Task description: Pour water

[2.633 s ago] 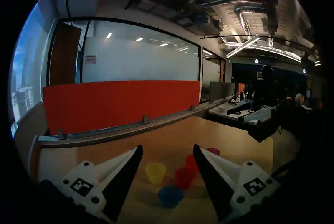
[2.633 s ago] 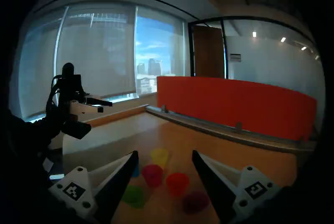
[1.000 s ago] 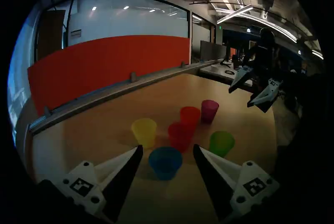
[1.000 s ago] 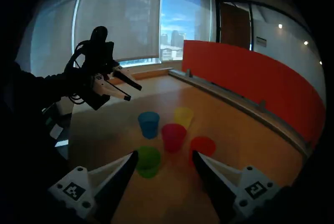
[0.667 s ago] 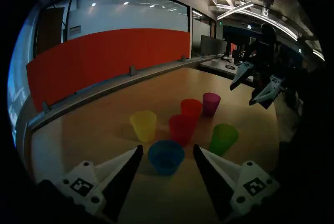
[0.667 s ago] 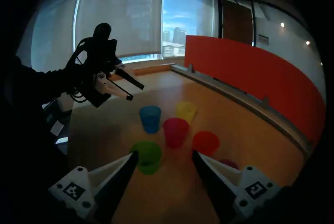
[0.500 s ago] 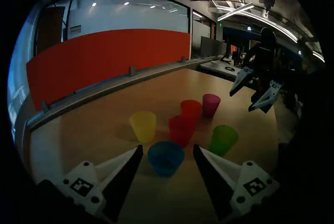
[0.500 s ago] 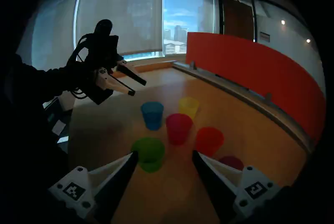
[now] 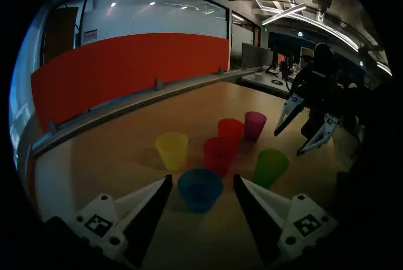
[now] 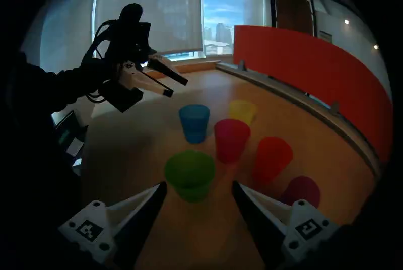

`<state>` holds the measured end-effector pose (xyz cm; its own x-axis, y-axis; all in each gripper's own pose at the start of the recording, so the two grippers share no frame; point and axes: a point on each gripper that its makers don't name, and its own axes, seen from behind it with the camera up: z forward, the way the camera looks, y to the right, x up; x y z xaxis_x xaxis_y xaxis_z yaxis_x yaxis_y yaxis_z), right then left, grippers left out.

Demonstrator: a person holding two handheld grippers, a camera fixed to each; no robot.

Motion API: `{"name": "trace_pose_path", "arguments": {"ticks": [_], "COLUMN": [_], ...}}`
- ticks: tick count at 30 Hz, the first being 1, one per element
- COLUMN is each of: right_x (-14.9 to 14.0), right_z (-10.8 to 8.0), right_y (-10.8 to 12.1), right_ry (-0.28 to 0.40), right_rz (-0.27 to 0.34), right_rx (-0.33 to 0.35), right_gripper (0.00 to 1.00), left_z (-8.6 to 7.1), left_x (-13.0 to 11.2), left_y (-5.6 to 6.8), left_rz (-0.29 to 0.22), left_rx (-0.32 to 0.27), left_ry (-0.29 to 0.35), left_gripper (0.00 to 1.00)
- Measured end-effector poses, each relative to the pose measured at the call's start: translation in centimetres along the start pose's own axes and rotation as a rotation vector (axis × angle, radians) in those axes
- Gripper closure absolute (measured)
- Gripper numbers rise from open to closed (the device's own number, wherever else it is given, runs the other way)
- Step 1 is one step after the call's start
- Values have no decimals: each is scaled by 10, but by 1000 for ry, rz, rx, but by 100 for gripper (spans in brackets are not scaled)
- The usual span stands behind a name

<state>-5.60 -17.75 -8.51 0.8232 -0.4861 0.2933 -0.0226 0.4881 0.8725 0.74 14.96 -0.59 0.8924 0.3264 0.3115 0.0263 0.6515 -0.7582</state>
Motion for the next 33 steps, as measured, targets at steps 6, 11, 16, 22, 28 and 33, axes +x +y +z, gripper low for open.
{"name": "trace_pose_path", "arguments": {"ticks": [6,11,16,22,28,33], "right_x": [-10,-18,-19,-16,-12,-11], "right_z": [16,30,44,57,66,70], "right_y": [-5,-9,-12,-15,-16,-14], "right_ry": [-17,-31,-35,-28,-18,-18], "right_rz": [0,-6,-7,-3,-4,-12], "right_rx": [18,26,33,42,45,39], "right_gripper": [0,0,0,0,0,0], "left_z": [0,-1,-1,-2,-2,-3], "left_x": [1,0,-2,-3,-5,-5], "left_y": [0,1,1,1,0,0], "left_rz": [3,4,2,2,1,0], "left_rx": [-3,-2,-1,0,0,0], "left_ry": [1,0,-2,-4,-7,-8], "left_gripper": [11,11,11,11,11,11]}}
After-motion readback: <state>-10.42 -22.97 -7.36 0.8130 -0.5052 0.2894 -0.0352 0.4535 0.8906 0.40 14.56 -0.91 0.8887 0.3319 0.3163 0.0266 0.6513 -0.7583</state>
